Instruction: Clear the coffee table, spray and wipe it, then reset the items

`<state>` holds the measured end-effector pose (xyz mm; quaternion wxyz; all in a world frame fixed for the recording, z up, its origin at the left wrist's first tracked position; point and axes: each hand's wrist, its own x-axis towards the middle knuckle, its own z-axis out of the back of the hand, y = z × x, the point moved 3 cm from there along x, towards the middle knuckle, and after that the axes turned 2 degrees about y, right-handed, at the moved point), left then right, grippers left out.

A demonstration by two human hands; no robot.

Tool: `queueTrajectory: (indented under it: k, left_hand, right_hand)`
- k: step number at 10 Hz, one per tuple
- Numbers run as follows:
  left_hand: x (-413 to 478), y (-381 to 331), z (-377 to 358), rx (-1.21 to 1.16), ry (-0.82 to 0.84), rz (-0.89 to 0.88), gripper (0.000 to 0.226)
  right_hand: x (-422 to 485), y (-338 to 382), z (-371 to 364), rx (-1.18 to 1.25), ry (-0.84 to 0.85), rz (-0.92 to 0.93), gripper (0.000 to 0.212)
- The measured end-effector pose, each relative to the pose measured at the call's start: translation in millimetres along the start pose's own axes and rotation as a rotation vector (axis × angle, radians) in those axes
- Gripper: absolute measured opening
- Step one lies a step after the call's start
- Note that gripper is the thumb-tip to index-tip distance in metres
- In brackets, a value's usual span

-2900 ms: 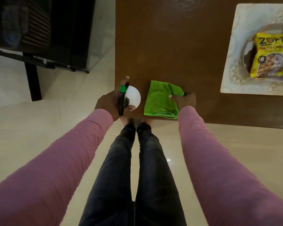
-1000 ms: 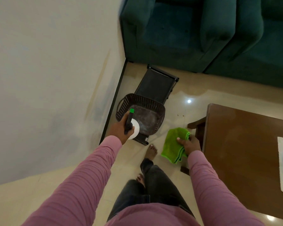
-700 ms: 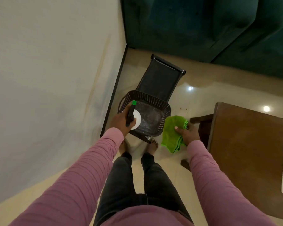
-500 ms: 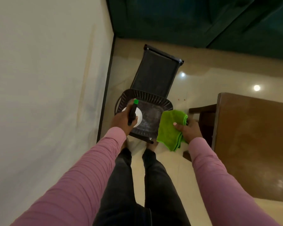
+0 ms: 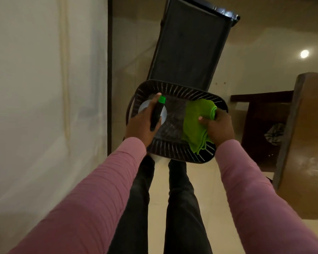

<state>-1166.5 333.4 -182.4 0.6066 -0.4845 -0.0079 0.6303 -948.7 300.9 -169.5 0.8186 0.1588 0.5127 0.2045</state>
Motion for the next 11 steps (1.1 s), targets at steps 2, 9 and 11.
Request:
queueTrajectory:
  k: [2, 9, 11]
  left_hand:
    - [4.3, 4.8, -13.7, -0.043, 0.013, 0.023, 0.073]
    - [-42.8, -3.0, 6.6, 0.017, -0.153, 0.116, 0.074]
    - [-100.3, -31.7, 8.5, 0.178, -0.238, 0.215, 0.09]
  right_hand:
    - [15.5, 7.5, -44.1, 0.02, 0.068, 0.008, 0.04]
    - [-25.6, -8.5, -24.2, -0.525, -0.064, 0.274, 0.066]
    - [-100.6, -4.5, 6.9, -0.65, -0.065, 0.477, 0.068]
